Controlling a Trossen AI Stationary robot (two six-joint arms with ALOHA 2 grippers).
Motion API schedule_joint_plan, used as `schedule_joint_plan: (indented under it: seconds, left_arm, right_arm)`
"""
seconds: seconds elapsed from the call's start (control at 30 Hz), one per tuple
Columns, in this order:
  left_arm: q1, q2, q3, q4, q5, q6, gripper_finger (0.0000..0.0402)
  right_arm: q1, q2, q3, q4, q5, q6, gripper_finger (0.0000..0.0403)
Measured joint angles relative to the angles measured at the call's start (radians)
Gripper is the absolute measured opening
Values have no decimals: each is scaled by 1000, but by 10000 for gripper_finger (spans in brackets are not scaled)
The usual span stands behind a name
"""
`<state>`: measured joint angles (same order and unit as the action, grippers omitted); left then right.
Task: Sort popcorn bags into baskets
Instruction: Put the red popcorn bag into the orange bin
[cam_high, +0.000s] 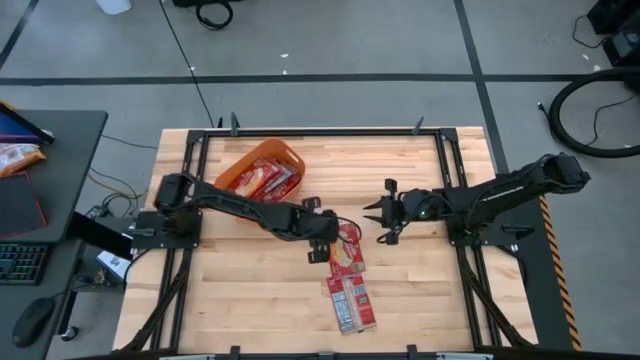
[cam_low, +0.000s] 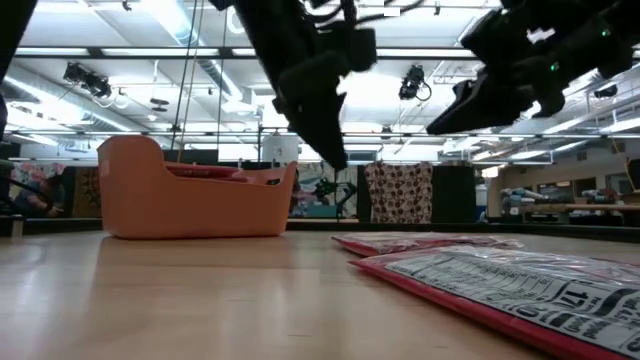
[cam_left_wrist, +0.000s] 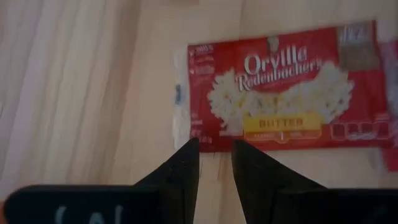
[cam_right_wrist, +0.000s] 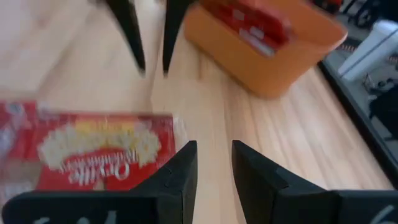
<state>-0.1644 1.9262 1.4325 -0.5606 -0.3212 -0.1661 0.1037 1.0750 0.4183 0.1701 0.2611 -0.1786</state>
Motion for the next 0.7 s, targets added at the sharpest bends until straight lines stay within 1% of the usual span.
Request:
schedule_joint_plan:
  seconds: [0.1,0.2,0.33,0.4,0.47,0.57,0.63,0.7]
  left_arm:
    - [-4,80,97,-91,0,47,101]
    - [-12,151,186,-203,2,126,101]
    - [-39,227,263,-230,-13,267,104]
    - [-59,254,278,-205,-27,351,111]
    - [-74,279,284,-210,-61,446,123]
    - [-101,302,280,-208,-94,603,148]
    - [-117,316,282,-173,-108,702,163]
    - [-130,321,280,-200,-130,777,173]
  right_arm:
    - [12,-49,-9,-14,0,0,105]
    - [20,-94,-47,-12,6,0,105]
    - [20,-159,-95,-7,15,0,105]
    - [19,-176,-111,25,14,0,105]
    - [19,-210,-129,37,10,-1,105]
    - [19,-217,-131,58,7,0,105]
    - [19,-223,-133,62,1,0,105]
    - [19,-212,-132,81,-18,0,105]
